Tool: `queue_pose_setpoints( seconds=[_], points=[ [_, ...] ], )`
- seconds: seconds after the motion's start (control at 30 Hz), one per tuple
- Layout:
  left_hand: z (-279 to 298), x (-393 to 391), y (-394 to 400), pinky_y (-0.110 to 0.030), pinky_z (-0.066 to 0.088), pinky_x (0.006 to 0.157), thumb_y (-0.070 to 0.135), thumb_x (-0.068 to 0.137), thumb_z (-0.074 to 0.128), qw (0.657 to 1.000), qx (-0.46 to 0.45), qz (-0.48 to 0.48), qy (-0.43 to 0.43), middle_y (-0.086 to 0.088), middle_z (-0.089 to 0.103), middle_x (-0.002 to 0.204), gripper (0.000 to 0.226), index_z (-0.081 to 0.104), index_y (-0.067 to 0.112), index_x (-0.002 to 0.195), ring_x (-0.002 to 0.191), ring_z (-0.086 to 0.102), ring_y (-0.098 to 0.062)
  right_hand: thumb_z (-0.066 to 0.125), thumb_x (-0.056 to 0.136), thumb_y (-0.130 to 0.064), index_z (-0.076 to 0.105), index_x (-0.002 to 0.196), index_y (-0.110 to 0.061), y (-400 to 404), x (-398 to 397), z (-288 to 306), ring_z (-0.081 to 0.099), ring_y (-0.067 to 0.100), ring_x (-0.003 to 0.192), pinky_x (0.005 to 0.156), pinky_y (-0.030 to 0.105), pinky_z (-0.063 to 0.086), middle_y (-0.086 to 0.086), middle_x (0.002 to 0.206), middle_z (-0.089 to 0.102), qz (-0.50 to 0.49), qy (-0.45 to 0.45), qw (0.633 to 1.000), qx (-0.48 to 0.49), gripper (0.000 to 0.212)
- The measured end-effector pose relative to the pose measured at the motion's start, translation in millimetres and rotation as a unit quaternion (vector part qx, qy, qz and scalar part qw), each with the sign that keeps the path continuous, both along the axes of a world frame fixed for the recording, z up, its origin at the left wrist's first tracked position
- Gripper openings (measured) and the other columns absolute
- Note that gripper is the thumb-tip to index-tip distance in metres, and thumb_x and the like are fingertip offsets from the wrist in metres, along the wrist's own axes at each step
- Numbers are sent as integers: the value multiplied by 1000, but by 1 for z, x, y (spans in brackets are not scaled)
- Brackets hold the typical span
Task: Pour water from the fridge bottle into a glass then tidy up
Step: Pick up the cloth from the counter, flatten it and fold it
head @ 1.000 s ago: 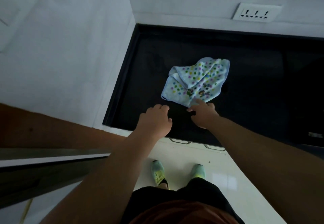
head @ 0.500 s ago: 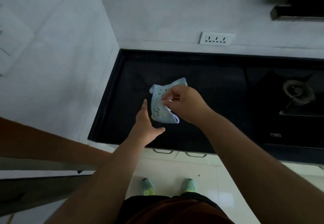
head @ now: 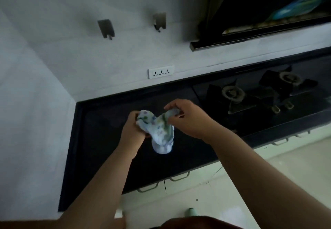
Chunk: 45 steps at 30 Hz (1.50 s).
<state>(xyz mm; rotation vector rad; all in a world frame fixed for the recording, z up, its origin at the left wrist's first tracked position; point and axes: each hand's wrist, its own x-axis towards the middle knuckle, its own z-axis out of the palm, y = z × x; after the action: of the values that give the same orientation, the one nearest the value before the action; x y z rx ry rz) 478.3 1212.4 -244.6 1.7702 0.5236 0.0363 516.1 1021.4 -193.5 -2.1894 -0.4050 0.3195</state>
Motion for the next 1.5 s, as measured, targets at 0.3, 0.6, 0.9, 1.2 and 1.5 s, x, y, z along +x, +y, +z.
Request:
queue_pose_setpoints(
  seconds=[0.3,0.6,0.9,1.2,1.5],
  points=[
    [51,8,3,-31,58,97,11,86,83,945,8,-294,-143,14,56,141,68,50,46,134,125,63,-7,75,89,-27,65,124,-26,-16,-24,29,68,16,106,94,40,57,-2,119,69,-183,-76,980,19,36],
    [25,18,-73,-26,49,63,27,98,61,894,184,-398,-97,10,67,92,13,59,23,110,87,67,-12,72,91,-22,59,122,-40,-76,-117,14,69,15,105,91,42,60,-7,117,68,-367,-59,926,59,39],
    [20,-31,-237,-31,64,62,15,99,54,791,46,-606,-73,-7,63,122,29,63,29,123,88,75,-18,63,92,-14,65,122,-33,-198,-249,-21,60,17,102,88,30,50,-6,117,58,-590,-44,806,-24,35],
    [0,-89,-386,-35,59,77,26,100,53,718,95,-688,-39,9,75,86,21,65,42,107,69,72,-4,65,91,-17,65,116,-33,-309,-328,-60,59,2,96,77,18,46,-6,115,59,-686,-13,727,-4,30],
    [9,-113,-498,-27,50,75,20,96,57,676,150,-718,-67,3,64,118,43,49,38,133,99,65,-12,64,90,-18,64,115,-33,-414,-350,-41,58,-2,91,74,15,43,-6,115,57,-691,-29,722,-16,29]
  ],
)
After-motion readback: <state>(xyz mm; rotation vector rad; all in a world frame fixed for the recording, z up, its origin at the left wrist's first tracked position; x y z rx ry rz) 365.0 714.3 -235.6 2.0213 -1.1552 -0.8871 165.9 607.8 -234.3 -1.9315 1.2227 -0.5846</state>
